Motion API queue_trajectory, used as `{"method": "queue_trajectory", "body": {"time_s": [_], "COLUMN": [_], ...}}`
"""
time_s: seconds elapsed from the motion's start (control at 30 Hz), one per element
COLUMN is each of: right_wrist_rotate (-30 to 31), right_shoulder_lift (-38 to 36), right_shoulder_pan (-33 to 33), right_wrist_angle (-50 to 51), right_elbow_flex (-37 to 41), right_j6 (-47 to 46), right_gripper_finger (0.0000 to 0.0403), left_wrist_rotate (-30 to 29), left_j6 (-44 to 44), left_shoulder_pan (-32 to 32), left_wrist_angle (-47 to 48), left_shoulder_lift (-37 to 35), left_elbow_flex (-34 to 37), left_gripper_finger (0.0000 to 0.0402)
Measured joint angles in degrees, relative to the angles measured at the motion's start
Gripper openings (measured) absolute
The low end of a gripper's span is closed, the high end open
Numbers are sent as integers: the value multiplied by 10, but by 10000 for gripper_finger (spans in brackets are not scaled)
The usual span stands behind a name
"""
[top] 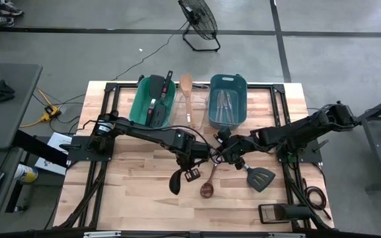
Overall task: Pick & Place Kitchen Items
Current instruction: Put the black ladle into the transparent bin
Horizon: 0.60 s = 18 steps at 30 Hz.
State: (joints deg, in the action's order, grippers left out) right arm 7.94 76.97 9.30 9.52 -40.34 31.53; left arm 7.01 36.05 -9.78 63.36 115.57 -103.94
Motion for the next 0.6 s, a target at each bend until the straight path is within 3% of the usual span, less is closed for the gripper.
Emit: {"method": "queue_trajectory", "body": {"time_s": [0.33,0.6], "right_wrist_rotate": [-5,-3], "right_shoulder_lift": [0,0], "right_shoulder_pan": [0,0], "right_wrist_angle": [4,0], "right_elbow_flex": [0,0], "right_j6": [-2,-8], "right_gripper_finger": [94,159], "left_wrist_rotate": [0,-6], "left_j6": [2,4], "left_shoulder_pan": [0,0], "left_wrist_angle": [-7,-35], "left_shoulder_lift": [0,0], "left_elbow_flex": [0,-1], "left_gripper_finger": [14,14]}}
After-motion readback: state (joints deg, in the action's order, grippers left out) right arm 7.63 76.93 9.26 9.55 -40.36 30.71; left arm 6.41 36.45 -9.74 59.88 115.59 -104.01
